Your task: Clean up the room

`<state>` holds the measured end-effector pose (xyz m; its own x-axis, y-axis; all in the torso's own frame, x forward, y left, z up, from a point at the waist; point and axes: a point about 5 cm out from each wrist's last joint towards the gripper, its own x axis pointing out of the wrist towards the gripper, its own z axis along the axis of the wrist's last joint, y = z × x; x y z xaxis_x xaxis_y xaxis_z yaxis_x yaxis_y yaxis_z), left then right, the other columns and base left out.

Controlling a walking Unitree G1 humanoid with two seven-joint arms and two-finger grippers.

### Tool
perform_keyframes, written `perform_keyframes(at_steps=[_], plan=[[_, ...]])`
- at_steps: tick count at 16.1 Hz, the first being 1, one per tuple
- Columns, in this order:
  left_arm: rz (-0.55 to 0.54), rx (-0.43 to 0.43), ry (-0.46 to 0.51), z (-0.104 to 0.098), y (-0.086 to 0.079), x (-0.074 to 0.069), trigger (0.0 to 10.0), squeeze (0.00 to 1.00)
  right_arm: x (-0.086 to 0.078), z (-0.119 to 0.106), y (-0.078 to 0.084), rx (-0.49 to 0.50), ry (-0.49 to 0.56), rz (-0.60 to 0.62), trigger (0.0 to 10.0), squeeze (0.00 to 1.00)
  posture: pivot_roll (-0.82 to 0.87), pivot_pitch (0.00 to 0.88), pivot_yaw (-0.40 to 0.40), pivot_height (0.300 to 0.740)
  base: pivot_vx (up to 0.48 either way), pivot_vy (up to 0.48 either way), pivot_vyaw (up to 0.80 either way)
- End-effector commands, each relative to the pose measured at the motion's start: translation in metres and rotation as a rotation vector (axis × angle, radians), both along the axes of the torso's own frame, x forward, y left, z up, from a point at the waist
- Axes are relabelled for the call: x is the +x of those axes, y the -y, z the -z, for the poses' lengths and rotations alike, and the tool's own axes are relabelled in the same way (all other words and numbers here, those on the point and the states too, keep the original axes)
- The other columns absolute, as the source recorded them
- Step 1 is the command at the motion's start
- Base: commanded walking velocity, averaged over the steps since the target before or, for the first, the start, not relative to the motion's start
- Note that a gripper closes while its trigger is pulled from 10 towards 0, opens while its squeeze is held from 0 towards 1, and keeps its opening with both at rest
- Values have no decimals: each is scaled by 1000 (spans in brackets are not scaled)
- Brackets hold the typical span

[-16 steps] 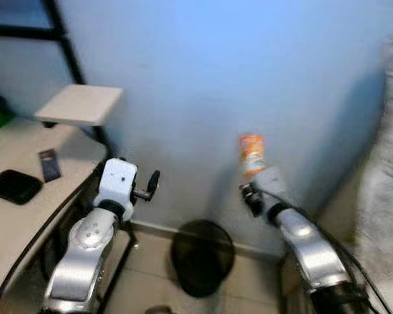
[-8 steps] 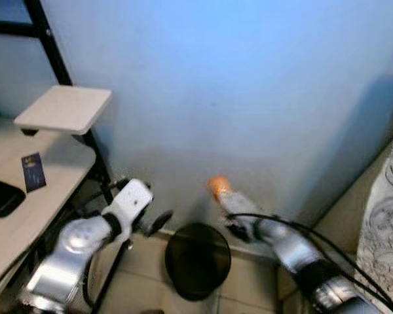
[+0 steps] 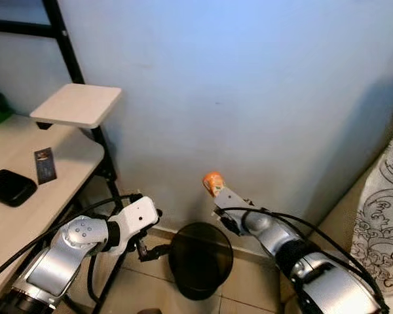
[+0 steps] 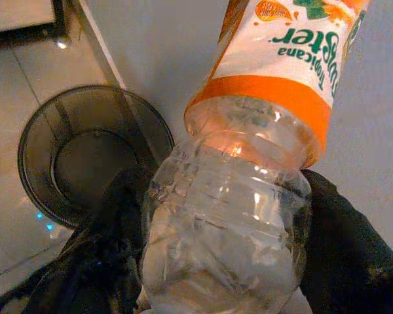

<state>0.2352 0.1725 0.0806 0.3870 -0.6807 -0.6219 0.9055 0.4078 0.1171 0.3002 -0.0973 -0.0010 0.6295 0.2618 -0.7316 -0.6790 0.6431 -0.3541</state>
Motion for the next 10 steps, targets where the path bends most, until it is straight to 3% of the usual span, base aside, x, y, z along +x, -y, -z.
perform_keyframes(at_steps=[1, 7, 10], plan=[[12, 14, 11, -2, 0, 1, 10000, 0, 1, -1, -2, 18, 2, 8, 10000, 1000, 179, 0, -18, 740, 0, 0, 0], [18, 15, 7, 0, -2, 0, 10000, 0, -4, 4, -7, 57, -29, 9, 10000, 1000, 178, 0, -15, 740, 0, 0, 0], [26, 11, 10, -1, 1, 2, 10000, 0, -9, 6, -15, 182, -76, 23, 10000, 1000, 180, 0, -6, 740, 0, 0, 0]])
